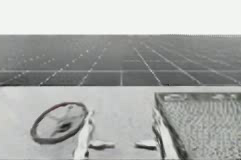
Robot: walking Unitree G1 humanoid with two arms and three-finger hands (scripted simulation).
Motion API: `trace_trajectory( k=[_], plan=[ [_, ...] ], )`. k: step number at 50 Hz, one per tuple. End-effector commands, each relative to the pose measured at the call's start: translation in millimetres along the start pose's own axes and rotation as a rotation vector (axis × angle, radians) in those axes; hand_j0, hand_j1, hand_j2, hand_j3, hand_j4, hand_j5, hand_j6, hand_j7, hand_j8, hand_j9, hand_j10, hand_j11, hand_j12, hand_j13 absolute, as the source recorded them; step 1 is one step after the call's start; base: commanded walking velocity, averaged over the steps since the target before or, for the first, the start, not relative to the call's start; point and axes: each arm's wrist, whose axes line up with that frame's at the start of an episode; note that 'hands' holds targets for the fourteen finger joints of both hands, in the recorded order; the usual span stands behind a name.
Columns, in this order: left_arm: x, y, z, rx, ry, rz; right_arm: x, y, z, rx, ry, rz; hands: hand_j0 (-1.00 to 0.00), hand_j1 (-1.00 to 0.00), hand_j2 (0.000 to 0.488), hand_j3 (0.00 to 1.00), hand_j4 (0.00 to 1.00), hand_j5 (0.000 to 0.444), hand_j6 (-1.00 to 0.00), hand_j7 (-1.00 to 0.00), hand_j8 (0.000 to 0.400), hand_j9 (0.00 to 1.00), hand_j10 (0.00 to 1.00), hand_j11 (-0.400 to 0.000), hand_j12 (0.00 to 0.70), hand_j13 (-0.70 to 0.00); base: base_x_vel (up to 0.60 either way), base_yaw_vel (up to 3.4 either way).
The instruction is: Pick up and drop off the object
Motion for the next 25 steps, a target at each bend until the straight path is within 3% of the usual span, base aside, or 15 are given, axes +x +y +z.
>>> trace_trajectory(
  k=[1, 4, 6, 7, 9, 11, 16, 22, 25],
  plan=[
    [58, -21, 0, -0.103, -0.125, 0.228, 41, 16, -41, -0.15, -0.237, -0.219, 0.0, 0.0, 0.0, 0.0, 0.0, 0.0, 0.0, 0.0, 0.0, 0.0, 0.0, 0.0, 0.0, 0.0, 0.0, 0.0],
    [57, -3, -4, -0.119, -0.065, 0.237, 19, 15, -40, -0.157, -0.24, -0.214, 0.0, 0.0, 0.0, 0.0, 0.0, 0.0, 0.0, 0.0, 0.0, 0.0, 0.0, 0.0, 0.0, 0.0, 0.0, 0.0],
    [72, 29, -1, -0.072, -0.014, 0.258, 17, 15, -44, -0.15, -0.237, -0.228, 0.0, 0.0, 0.0, 0.0, 0.0, 0.0, 0.0, 0.0, 0.0, 0.0, 0.0, 0.0, 0.0, 0.0, 0.0, 0.0],
    [71, 33, -3, 0.148, 0.019, 0.262, 11, 16, -40, -0.137, -0.236, -0.212, 0.0, 0.0, 0.0, 0.0, 0.0, 0.0, 0.0, 0.0, 0.0, 0.0, 0.0, 0.0, 0.0, 0.0, 0.0, 0.0],
    [79, 48, 22, 0.357, 0.041, 0.269, 6, 16, -39, -0.144, -0.244, -0.224, 0.0, 0.0, 0.0, 0.0, 0.0, 0.0, 0.0, 0.0, 0.0, 0.0, 0.0, 0.0, 0.0, 0.0, 0.0, 0.0],
    [86, 60, 30, 0.64, 0.007, 0.286, 12, 18, -45, -0.128, -0.234, -0.231, 0.0, 0.0, 0.0, 0.0, 0.0, 0.0, 0.0, 0.0, 0.0, 0.0, 0.0, 0.0, 0.0, 0.0, 0.0, 0.0],
    [87, 72, 54, 1.146, 0.071, 0.204, 17, 25, -46, -0.125, -0.228, -0.215, 0.0, 0.0, 0.0, 0.0, 0.0, 0.0, 0.0, 0.0, 0.0, 0.0, 0.0, 0.0, 0.0, 0.0, 0.0, 0.0],
    [68, 99, 34, 1.29, 0.233, 0.108, 21, 26, -40, -0.122, -0.217, -0.228, 0.0, 0.0, 0.0, 0.0, 0.0, 0.0, 0.0, 0.0, 0.0, 0.0, 0.0, 0.0, 0.0, 0.0, 0.0, 0.0],
    [64, 102, 22, 1.273, 0.272, 0.122, 18, 29, -42, -0.102, -0.239, -0.233, 0.0, 0.0, 0.0, 0.0, 0.0, 0.0, 0.0, 0.0, 0.0, 0.0, 0.0, 0.0, 0.0, 0.0, 0.0, 0.0]
  ],
)
